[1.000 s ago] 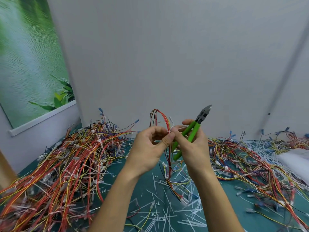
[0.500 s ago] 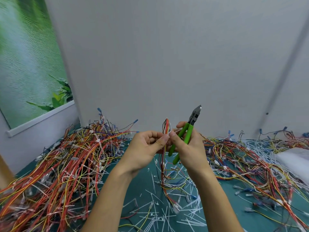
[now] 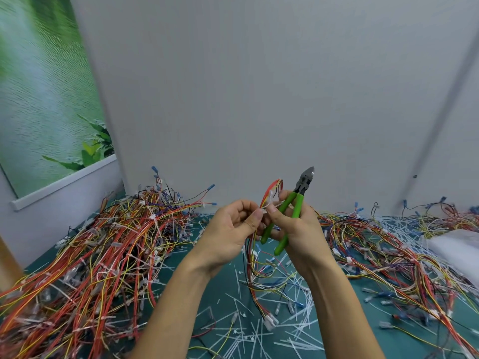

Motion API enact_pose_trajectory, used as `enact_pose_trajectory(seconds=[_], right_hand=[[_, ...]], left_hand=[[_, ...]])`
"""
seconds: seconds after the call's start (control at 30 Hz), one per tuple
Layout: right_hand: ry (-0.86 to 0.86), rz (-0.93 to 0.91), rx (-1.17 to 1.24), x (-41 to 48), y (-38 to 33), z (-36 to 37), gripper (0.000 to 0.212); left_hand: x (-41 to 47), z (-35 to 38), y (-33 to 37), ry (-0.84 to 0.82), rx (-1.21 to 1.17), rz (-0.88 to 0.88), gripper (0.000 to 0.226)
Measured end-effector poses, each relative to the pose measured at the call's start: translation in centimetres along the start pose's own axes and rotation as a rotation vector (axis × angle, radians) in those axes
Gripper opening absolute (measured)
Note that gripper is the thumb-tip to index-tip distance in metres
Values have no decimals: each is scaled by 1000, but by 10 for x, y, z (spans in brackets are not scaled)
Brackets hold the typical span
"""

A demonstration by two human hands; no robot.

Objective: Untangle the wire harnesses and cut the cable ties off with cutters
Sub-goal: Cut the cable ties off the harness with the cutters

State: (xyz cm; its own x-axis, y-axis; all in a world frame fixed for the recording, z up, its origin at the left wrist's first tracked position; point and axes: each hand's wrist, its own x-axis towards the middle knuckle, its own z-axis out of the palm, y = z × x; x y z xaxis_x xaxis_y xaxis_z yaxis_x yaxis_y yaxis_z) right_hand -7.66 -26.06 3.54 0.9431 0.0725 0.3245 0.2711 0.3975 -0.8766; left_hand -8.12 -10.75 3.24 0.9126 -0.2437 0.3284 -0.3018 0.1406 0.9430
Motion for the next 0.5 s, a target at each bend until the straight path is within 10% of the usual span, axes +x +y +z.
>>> enact_pose_trajectory(seconds=[0.5], right_hand=[[-21,103,229,4,-1,-1,34]], left_hand=[[-1,3,4,5,48,114,21]])
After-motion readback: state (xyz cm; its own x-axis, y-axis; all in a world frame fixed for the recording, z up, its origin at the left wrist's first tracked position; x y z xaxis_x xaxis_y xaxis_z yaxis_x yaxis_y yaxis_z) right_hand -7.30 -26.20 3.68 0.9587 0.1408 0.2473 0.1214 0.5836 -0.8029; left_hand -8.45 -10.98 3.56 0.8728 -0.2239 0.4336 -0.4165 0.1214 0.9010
